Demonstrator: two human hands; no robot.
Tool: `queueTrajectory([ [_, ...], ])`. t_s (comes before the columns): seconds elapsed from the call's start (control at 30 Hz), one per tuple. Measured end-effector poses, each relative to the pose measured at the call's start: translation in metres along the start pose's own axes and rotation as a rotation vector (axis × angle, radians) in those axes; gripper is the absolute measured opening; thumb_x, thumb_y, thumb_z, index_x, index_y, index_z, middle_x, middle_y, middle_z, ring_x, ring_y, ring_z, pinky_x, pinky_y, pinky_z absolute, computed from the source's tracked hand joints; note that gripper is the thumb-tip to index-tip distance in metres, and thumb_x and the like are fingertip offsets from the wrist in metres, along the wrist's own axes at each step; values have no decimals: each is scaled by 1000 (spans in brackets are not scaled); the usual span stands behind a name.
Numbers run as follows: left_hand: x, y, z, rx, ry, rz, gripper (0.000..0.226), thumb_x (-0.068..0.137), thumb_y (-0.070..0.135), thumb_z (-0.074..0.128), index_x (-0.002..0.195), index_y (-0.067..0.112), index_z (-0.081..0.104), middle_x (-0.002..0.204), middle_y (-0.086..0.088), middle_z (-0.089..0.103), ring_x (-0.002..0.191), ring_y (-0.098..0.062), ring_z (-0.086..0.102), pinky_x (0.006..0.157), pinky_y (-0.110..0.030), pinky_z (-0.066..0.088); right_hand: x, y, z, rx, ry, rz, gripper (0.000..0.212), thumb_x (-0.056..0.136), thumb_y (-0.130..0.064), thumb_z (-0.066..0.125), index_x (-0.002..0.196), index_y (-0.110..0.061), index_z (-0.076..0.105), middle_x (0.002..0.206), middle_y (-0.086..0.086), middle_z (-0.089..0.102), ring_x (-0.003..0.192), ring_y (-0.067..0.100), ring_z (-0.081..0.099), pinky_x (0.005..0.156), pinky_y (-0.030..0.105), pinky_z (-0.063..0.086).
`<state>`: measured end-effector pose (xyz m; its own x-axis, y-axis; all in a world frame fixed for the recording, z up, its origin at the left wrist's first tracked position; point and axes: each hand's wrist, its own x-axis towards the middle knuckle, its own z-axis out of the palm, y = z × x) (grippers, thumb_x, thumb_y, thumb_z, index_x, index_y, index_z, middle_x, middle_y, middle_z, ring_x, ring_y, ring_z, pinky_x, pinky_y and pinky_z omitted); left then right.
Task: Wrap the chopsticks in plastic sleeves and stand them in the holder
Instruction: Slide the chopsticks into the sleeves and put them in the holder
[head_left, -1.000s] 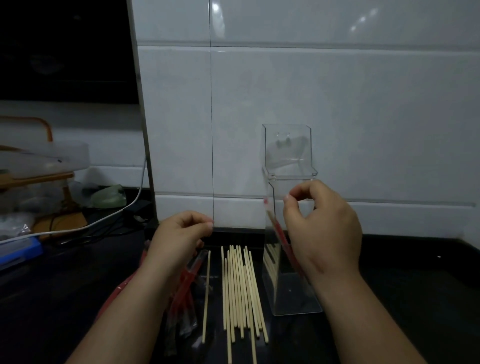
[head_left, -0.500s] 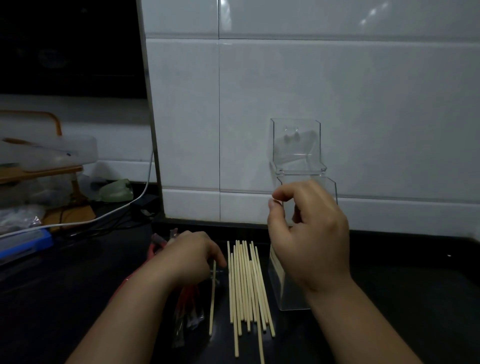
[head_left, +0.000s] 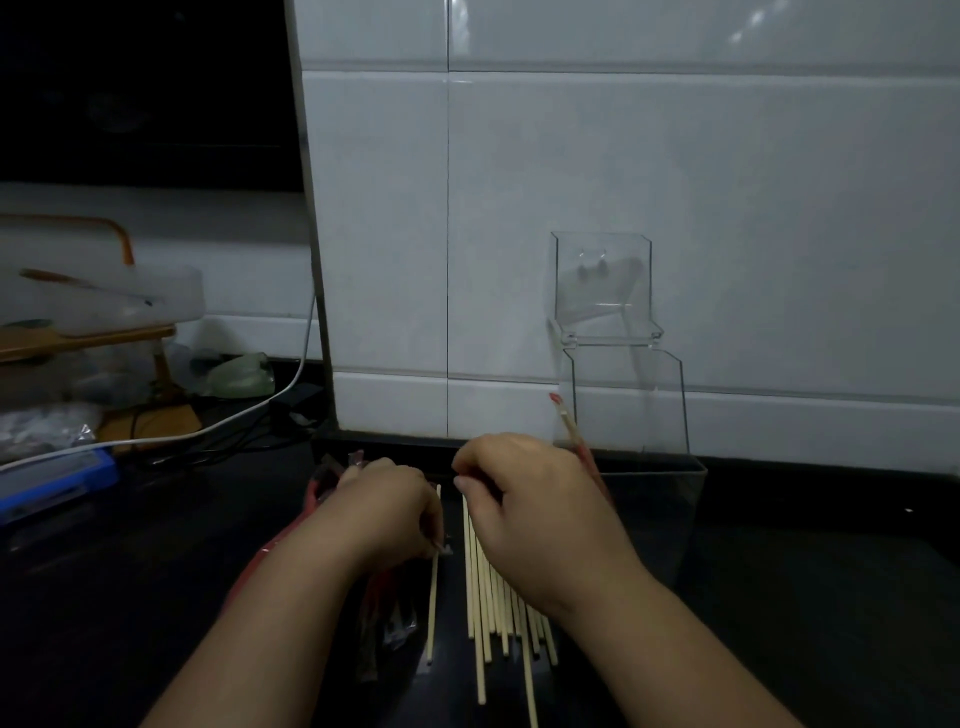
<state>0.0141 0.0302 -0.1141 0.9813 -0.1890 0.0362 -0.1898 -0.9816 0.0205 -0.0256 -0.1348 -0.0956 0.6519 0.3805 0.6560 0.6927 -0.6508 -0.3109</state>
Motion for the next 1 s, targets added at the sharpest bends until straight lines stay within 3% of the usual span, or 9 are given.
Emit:
queueTrajectory([
  [0.1, 2, -1, -4, 1, 78, -46, 8, 87, 48, 64, 83, 42, 60, 109, 14, 62, 119, -18, 47, 99, -39, 33, 1, 2, 6, -85, -236, 48, 17, 98, -28, 51, 107, -27, 65, 106, -6, 63, 99, 15, 57, 85, 37, 50],
  [0.3, 6, -5, -5, -46, 364, -107, 17, 94, 39, 58, 103, 45, 71, 106, 14, 66, 112, -17, 49, 92, -37, 33, -5, 9, 32, -151, -525, 37, 23, 96, -25, 54, 113, -30, 67, 111, -2, 64, 104, 22, 57, 87, 38, 51],
  [0.47, 7, -5, -5, -129, 544, -137, 16, 95, 37, 59, 102, 39, 73, 103, 11, 68, 108, -19, 52, 82, -34, 28, -4, 14, 47, -169, -530, 54, 22, 97, -31, 51, 109, -25, 68, 106, 3, 60, 102, 25, 55, 83, 37, 50],
  [0.63, 5, 0, -7, -169, 578, -132, 15, 94, 35, 61, 102, 37, 74, 102, 9, 69, 106, -20, 53, 79, -32, 25, 1, 13, 58, -204, -519, 155, 27, 93, -37, 53, 96, -16, 69, 96, 7, 60, 92, 30, 58, 72, 34, 47],
  [0.77, 5, 2, -7, -177, 598, -117, 16, 95, 37, 60, 102, 38, 74, 102, 10, 68, 105, -19, 53, 78, -32, 24, 2, 11, 67, -199, -447, 229, 21, 90, -32, 55, 107, -19, 59, 100, 7, 63, 94, 31, 60, 70, 35, 45],
  [0.87, 6, 4, -8, -172, 597, -122, 17, 95, 36, 59, 103, 39, 73, 102, 10, 68, 106, -18, 54, 81, -32, 26, 0, 9, 72, -204, -453, 293, 31, 90, -33, 54, 118, -19, 49, 103, 7, 63, 93, 32, 61, 66, 35, 42],
  [1.0, 5, 4, -8, -190, 600, -118, 17, 95, 35, 59, 104, 38, 73, 103, 11, 68, 106, -18, 54, 82, -32, 29, -2, 7, 75, -280, -453, 356, 31, 93, -36, 52, 115, -15, 54, 112, 9, 59, 103, 31, 58, 70, 34, 38],
])
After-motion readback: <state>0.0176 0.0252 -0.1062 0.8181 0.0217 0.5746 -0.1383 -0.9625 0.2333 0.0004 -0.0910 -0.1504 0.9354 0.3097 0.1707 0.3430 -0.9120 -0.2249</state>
